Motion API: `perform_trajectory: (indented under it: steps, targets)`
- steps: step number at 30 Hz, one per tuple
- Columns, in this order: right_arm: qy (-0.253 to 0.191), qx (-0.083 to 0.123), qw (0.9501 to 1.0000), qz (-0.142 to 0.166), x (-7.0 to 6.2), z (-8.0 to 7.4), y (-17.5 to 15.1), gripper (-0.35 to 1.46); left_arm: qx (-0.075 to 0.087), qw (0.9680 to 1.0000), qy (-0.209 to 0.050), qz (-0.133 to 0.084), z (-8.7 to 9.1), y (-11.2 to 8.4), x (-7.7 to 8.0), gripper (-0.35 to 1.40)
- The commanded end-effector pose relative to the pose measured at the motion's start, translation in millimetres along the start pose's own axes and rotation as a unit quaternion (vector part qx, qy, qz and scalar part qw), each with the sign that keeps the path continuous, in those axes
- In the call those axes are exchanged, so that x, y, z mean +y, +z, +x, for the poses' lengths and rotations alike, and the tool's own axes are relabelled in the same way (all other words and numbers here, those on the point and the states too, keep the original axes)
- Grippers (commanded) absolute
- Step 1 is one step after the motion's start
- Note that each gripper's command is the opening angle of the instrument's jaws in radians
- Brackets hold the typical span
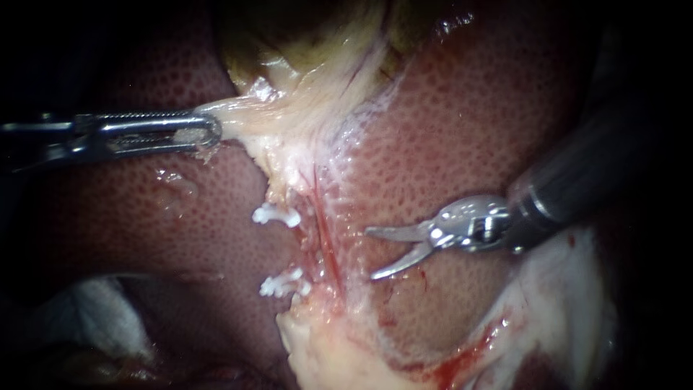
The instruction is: Go back from the cut left tube
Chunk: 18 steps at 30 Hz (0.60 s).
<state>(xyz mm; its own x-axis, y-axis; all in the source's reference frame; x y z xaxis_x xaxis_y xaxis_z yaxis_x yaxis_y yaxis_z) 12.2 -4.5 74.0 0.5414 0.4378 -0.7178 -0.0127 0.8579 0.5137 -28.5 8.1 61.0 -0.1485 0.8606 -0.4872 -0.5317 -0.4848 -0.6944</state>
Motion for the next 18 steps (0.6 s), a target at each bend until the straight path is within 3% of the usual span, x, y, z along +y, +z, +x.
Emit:
perform_trajectory:
  steps: [1,10,18]
  targets:
    - [-0.001,0.0,1.0,-0.003,0.1,0.1,-0.7,1.43,0.0,1.0,0.0,0.0,0.0,0.0,0.0,-0.35]
    - [-0.008,0.001,0.9992,-0.039,0.3,1.6,-5.3,1.43,0.001,1.0,0.001,0.001,-0.4,0.5,0.2,-0.35]
    - [-0.013,0.001,0.9991,-0.04,0.0,1.8,-5.6,1.43,-0.001,0.9999,0.005,-0.011,-2.2,2.6,0.5,-0.35]
